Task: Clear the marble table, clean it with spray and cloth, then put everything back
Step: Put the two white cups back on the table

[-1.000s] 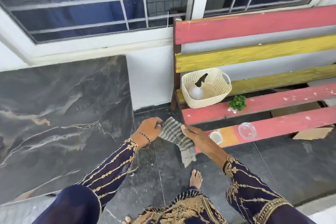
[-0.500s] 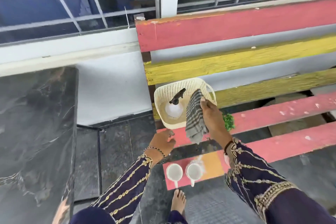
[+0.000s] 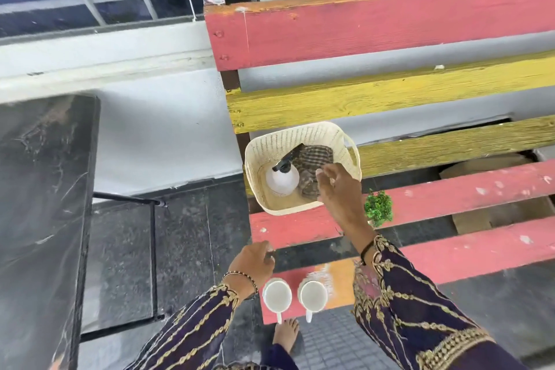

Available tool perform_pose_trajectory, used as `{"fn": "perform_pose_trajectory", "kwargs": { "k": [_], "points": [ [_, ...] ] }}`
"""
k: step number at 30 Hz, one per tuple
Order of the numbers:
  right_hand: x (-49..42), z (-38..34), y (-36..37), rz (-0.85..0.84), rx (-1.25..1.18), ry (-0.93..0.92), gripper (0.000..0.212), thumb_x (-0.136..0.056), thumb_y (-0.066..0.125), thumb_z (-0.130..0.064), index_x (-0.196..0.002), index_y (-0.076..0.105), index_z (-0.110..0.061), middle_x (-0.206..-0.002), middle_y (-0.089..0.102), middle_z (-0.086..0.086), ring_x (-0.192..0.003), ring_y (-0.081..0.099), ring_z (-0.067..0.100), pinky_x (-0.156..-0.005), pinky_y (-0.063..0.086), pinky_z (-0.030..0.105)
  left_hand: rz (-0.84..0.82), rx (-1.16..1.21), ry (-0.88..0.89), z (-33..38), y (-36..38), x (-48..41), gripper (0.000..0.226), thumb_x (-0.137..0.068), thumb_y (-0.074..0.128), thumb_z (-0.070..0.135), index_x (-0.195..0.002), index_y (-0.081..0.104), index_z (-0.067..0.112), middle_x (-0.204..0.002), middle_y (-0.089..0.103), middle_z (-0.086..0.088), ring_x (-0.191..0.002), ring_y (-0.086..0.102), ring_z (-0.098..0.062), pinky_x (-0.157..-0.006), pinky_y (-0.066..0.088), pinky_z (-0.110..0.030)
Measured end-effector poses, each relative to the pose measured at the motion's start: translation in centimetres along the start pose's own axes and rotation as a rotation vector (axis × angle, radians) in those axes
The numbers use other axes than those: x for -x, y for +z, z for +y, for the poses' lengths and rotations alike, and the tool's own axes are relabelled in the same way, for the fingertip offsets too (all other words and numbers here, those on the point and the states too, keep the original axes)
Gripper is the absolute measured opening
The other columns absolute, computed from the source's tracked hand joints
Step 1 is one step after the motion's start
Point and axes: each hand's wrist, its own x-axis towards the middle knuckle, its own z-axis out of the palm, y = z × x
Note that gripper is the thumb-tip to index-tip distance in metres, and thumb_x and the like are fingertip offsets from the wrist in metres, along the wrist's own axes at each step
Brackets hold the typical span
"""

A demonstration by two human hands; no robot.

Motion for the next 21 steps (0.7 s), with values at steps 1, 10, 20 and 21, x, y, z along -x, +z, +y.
{"fn": "perform_pose_trajectory", "kwargs": {
  "k": [1, 10, 20, 21],
  "points": [
    [0.8, 0.8, 0.3, 0.000, 0.010, -0.008, 0.033, -0.104, 0.056, -0.026, -0.125, 0.061, -0.002, -0.118, 0.072, 0.015, -0.092, 0.073, 0.029, -0.083, 0.060, 0.043, -0.011, -0.023, -0.002, -0.3, 0.5, 0.0, 0.032, -0.092, 0.049, 0.020, -0.121, 0.057, 0.009, -0.124, 0.064, -0.009, -0.112, 0.060, -0.024, -0.098, 0.048, -0.035],
    [6.5, 6.8, 4.1, -0.130, 0.028, 0.029, 0.032, -0.098, 0.067, -0.025, -0.123, 0.063, -0.005, -0.121, 0.072, 0.009, -0.107, 0.072, 0.024, -0.092, 0.059, 0.042, -0.051, -0.128, -0.028, -2.4, 4.4, -0.2, 0.048, -0.095, 0.050, 0.024, -0.142, 0.040, 0.021, -0.138, 0.050, -0.006, -0.126, 0.050, -0.021, -0.107, 0.040, -0.032],
    [10.9, 12.5, 6.2, -0.505, 0.311, 0.176, 0.076, -0.081, 0.083, -0.032, -0.147, 0.046, -0.019, -0.153, 0.048, 0.000, -0.141, 0.042, 0.022, -0.117, 0.032, 0.039, -0.086, -0.155, -0.094, -3.6, 7.8, 0.1, 0.054, -0.096, 0.048, 0.028, -0.147, 0.031, 0.026, -0.138, 0.048, -0.010, -0.125, 0.051, -0.027, -0.102, 0.045, -0.039],
    [11.2, 12.9, 6.4, -0.526, 0.334, 0.181, 0.078, -0.081, 0.083, -0.033, -0.148, 0.044, -0.020, -0.154, 0.045, -0.001, -0.142, 0.040, 0.021, -0.116, 0.030, 0.039, -0.082, -0.151, -0.094, -3.8, 8.1, 0.2, 0.053, -0.096, 0.049, 0.028, -0.146, 0.032, 0.026, -0.138, 0.049, -0.009, -0.125, 0.052, -0.027, -0.102, 0.045, -0.039]
  ]
}}
